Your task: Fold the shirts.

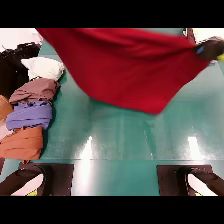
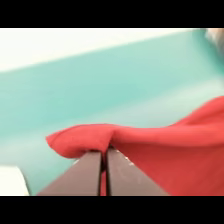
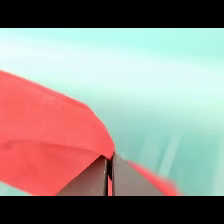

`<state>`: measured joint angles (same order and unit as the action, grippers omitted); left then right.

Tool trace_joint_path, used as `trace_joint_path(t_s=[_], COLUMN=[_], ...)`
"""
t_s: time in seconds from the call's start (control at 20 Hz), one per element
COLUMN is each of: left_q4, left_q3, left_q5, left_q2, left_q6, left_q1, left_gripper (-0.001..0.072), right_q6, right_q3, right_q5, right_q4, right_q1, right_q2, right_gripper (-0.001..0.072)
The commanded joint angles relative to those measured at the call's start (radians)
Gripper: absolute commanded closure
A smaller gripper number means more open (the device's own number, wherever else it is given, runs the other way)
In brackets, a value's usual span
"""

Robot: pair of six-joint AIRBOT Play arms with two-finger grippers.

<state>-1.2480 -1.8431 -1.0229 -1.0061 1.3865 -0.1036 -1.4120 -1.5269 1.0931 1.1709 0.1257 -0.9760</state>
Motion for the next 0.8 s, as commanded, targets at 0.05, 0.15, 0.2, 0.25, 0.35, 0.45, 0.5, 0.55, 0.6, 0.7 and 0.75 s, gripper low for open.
trace_joint_path(t_s=[0.05, 0.15, 0.2, 0.25, 0.35, 0.45, 0.5, 0.55, 0.6, 0.7, 0.75], left_q4=[-0.001, 0.000, 0.001, 0.003, 0.014, 0.011, 0.006, -0.002, -0.005, -0.006, -0.006], left_q3=[-0.134, -0.196, -0.230, -0.249, -0.254, -0.230, -0.195, -0.144, -0.088, 0.044, 0.105], left_q5=[0.022, 0.019, 0.017, 0.025, 0.033, 0.020, 0.014, 0.007, -0.001, -0.027, -0.039], left_q2=[0.182, 0.205, 0.206, 0.206, 0.203, 0.183, 0.177, 0.161, 0.145, 0.084, 0.047], left_q6=[0.010, 0.037, 0.039, 0.039, 0.039, 0.038, 0.038, 0.038, 0.038, 0.038, 0.038], left_q1=[0.000, 0.000, 0.000, 0.000, 0.000, 0.000, 0.000, 0.000, 0.000, 0.000, 0.000], left_gripper=[0.0682, 0.0682, 0.0683, 0.0683, 0.0683, 0.0683, 0.0683, 0.0683, 0.0683, 0.0682, 0.0682], right_q6=[-0.001, -0.001, -0.001, 0.000, -0.001, -0.001, -0.002, -0.008, -0.028, -0.044, -0.046], right_q3=[-0.183, -0.237, -0.267, -0.299, -0.378, -0.460, -0.502, -0.534, -0.535, -0.465, -0.414], right_q5=[0.071, 0.111, 0.131, 0.152, 0.212, 0.282, 0.320, 0.352, 0.363, 0.367, 0.372], right_q4=[0.011, 0.011, 0.010, 0.009, 0.008, 0.007, 0.006, 0.000, 0.001, 0.005, 0.013], right_q1=[-0.063, -0.107, -0.137, -0.166, -0.213, -0.238, -0.240, -0.230, -0.212, -0.150, -0.113], right_q2=[0.161, 0.193, 0.203, 0.204, 0.178, 0.121, 0.080, 0.034, -0.006, -0.081, -0.128], right_gripper=[0.0699, 0.0698, 0.0699, 0.0699, 0.0699, 0.0699, 0.0699, 0.0699, 0.0699, 0.0699, 0.0699])
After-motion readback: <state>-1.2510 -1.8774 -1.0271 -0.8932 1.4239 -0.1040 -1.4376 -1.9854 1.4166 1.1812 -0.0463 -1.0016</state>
